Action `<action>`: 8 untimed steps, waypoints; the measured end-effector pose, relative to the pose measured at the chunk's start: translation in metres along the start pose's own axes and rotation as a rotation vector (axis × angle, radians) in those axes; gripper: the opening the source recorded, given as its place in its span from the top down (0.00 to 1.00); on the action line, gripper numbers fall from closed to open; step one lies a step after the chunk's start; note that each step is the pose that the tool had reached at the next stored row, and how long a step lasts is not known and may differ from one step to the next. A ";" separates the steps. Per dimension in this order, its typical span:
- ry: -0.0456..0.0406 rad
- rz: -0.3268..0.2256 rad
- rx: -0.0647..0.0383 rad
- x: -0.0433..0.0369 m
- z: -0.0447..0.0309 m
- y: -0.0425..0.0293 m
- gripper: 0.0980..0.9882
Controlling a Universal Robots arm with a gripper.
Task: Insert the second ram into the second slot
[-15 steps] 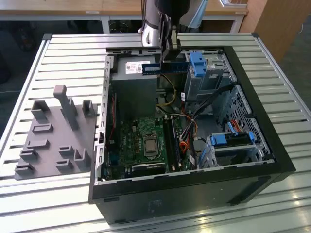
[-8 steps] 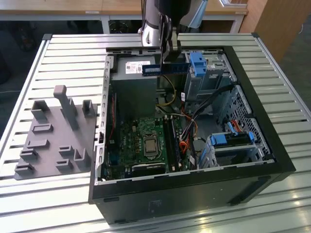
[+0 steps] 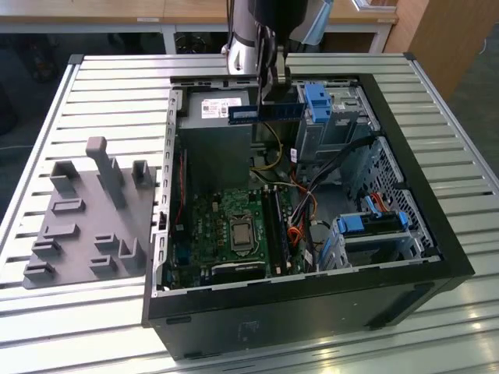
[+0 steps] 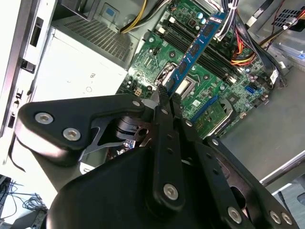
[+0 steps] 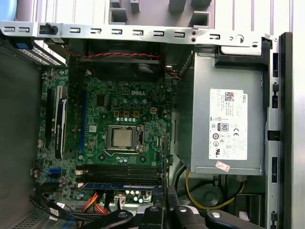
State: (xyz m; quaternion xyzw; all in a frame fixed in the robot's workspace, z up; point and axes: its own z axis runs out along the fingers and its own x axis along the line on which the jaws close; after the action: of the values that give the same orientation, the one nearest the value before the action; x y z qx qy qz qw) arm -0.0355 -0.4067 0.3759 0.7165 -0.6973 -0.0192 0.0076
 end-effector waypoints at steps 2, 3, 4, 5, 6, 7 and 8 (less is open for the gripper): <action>0.0001 0.000 0.000 0.0008 0.0000 0.0000 0.96; 0.0001 0.000 0.000 0.0013 0.0000 0.0000 0.96; 0.0000 0.000 0.000 0.0017 -0.0001 0.0000 0.96; 0.0001 0.000 0.000 0.0022 -0.0001 0.0000 0.96; 0.0002 0.000 0.000 0.0027 -0.0001 0.0001 0.96; 0.0001 0.000 0.000 0.0032 -0.0001 0.0001 0.96; 0.0001 0.000 0.000 0.0036 -0.0001 0.0001 0.96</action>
State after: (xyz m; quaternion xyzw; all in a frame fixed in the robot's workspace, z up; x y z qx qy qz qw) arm -0.0355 -0.4104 0.3759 0.7165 -0.6973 -0.0192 0.0077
